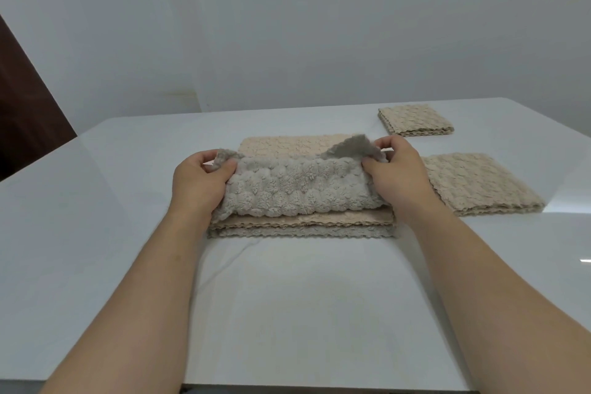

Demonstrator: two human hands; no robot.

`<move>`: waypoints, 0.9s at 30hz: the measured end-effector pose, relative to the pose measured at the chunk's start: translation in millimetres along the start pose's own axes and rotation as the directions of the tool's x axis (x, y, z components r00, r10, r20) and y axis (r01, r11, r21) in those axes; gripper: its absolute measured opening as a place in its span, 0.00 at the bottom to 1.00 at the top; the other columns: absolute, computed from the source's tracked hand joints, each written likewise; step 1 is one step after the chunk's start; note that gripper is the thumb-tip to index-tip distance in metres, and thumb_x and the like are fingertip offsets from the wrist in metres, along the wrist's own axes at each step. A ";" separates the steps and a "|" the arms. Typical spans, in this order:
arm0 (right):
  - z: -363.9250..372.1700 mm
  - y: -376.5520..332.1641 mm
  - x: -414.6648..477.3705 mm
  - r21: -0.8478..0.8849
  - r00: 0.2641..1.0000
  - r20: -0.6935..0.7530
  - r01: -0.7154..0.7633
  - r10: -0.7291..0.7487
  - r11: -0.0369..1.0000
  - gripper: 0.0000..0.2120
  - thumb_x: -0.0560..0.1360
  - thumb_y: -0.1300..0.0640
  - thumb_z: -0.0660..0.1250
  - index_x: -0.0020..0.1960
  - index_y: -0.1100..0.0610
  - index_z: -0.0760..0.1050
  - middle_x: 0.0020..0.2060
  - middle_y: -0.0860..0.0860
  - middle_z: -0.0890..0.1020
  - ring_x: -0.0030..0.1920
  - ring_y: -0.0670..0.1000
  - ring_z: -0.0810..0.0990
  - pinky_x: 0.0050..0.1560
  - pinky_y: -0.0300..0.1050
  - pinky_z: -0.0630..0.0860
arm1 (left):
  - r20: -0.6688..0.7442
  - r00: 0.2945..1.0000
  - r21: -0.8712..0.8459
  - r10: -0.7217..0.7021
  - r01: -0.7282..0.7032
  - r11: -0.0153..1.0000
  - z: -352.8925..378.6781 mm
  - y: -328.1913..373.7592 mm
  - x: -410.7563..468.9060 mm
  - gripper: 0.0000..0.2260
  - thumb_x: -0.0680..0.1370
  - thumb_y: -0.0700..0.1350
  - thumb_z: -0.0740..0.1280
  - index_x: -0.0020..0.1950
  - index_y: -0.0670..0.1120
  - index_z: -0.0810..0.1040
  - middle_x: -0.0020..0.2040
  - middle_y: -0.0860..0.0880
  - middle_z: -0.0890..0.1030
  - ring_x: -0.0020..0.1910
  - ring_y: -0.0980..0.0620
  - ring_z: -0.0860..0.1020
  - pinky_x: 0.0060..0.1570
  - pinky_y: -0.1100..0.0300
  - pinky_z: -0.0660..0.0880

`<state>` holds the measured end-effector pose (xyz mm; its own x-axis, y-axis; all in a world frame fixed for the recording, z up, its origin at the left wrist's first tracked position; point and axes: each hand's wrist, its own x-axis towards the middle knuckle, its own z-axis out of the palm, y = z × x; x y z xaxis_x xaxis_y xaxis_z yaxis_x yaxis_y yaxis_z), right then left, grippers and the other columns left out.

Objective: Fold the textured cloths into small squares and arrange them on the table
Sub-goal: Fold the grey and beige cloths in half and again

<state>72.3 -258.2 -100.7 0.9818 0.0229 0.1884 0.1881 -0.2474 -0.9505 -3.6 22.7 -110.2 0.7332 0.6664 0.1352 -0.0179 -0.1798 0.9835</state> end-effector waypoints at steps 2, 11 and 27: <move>-0.8 0.8 1.4 -0.021 1.000 0.010 -0.019 0.019 1.000 0.13 0.77 0.68 0.66 0.52 0.49 0.73 0.47 0.50 0.81 0.26 0.45 0.75 0.20 0.37 0.66 | -0.014 1.000 0.049 0.022 -0.022 0.999 0.5 0.5 -0.5 0.13 0.76 0.49 0.76 0.58 0.50 0.80 0.49 0.46 0.85 0.49 0.45 0.85 0.57 0.43 0.81; 0.6 2.3 4.0 -0.009 1.000 0.000 -0.012 0.012 1.000 0.26 0.73 0.69 0.65 0.67 0.49 0.77 0.47 0.49 0.83 0.37 0.49 0.80 0.33 0.42 0.73 | 0.011 0.983 0.167 0.184 -0.183 0.969 -0.4 5.1 -8.6 0.14 0.76 0.46 0.75 0.60 0.52 0.82 0.53 0.52 0.83 0.53 0.53 0.81 0.62 0.49 0.78; 1.4 5.1 3.5 -0.001 0.989 -0.098 0.109 -0.109 0.994 0.05 0.80 0.51 0.68 0.49 0.53 0.78 0.38 0.46 0.80 0.36 0.48 0.76 0.40 0.44 0.71 | -0.080 0.982 0.120 0.172 -0.162 0.979 -1.5 3.1 -3.7 0.08 0.74 0.44 0.76 0.52 0.54 0.85 0.47 0.52 0.86 0.48 0.50 0.84 0.58 0.48 0.81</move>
<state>76.7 -258.0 -105.2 0.9484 -0.0454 0.3138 0.2940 -0.2448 -0.9239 -7.4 20.7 -107.5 0.6627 0.6809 0.3118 -0.0550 -0.3710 0.9270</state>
